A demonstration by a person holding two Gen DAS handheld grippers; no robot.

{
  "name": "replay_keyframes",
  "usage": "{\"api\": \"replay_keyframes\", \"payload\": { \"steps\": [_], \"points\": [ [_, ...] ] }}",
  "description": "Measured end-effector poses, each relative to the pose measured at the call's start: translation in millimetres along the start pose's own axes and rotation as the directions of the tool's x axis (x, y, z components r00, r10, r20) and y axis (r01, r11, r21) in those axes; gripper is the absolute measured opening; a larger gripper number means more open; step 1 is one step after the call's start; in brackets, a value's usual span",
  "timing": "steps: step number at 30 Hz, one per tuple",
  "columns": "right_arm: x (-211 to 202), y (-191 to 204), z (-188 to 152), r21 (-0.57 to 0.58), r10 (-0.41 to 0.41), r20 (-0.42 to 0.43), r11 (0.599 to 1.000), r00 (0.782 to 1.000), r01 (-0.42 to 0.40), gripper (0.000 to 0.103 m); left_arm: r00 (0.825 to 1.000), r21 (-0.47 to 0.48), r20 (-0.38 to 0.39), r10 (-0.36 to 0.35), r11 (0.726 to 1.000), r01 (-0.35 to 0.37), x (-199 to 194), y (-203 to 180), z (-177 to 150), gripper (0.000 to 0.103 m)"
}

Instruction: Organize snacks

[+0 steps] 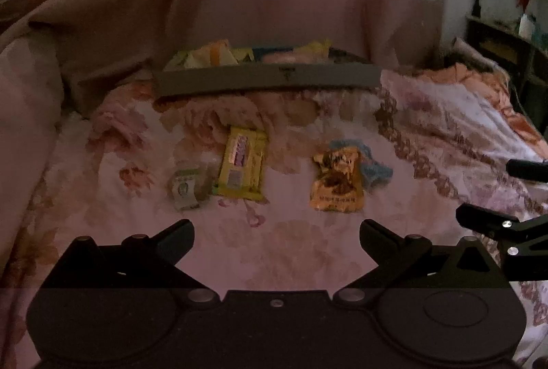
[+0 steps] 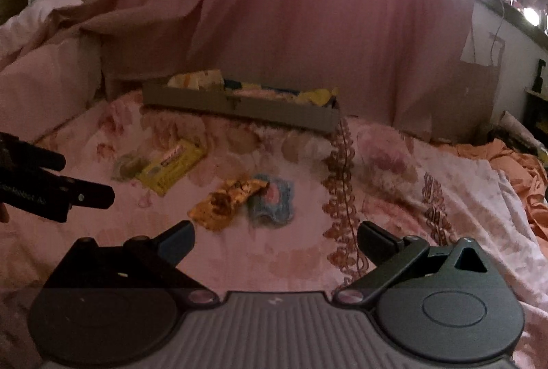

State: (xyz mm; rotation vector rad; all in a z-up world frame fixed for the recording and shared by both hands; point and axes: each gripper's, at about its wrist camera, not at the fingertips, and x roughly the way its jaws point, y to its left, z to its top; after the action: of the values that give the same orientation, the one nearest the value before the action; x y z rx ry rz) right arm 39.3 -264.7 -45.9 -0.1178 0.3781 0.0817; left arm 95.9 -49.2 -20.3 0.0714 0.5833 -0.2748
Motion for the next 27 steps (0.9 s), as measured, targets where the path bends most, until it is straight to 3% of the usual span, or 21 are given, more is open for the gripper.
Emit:
{"api": "replay_keyframes", "payload": {
  "steps": [16,27],
  "points": [
    [24.3,-11.2,-7.0,0.05,-0.021,-0.093,0.998,0.995,0.026,0.103,0.995,0.062,-0.099,-0.013,0.998,0.019,49.6,-18.3,22.9,0.102],
    [36.7,-18.9,-9.9,0.062,-0.051,-0.132,0.996,0.99,0.06,0.103,0.989,0.022,-0.14,-0.041,0.999,0.044,91.8,-31.8,33.8,0.102]
  ]
}}
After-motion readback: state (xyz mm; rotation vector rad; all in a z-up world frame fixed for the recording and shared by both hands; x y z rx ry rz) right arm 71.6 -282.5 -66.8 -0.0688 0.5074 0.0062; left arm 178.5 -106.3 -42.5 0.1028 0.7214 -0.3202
